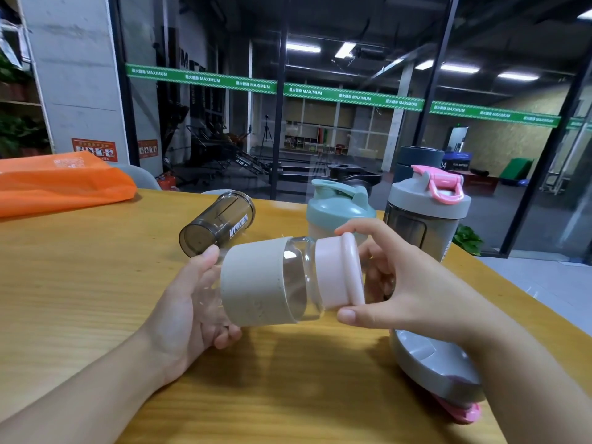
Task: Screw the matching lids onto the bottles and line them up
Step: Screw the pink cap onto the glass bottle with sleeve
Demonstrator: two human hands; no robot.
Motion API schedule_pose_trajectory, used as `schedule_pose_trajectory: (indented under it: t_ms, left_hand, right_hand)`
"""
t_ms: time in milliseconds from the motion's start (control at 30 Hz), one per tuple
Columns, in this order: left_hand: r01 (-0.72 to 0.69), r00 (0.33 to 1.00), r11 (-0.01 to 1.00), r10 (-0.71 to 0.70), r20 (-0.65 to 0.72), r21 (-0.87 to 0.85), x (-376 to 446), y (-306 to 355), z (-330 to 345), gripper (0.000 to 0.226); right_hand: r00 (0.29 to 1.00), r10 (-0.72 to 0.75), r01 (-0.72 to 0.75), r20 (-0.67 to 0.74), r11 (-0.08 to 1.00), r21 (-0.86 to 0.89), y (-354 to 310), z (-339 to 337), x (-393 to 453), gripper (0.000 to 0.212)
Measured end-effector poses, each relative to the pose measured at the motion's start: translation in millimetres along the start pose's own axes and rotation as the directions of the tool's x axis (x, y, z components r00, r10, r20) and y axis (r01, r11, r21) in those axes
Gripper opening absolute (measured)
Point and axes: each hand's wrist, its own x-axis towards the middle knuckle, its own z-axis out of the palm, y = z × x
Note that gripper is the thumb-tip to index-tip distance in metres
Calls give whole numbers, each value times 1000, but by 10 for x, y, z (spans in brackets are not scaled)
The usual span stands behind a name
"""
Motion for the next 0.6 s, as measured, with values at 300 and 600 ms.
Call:
schedule_pose_trajectory:
  t_ms: [300, 600]
  left_hand:
    - [-50, 983, 997, 39, 180, 59, -27, -16, 44, 62]
    - [-104, 960, 990, 74, 271, 98, -35, -68, 44, 103]
  right_hand:
    - [992, -43, 37, -118, 998, -49, -38, -32, -42, 60]
    - [969, -40, 62, -243, 995, 83, 3, -12, -23, 50]
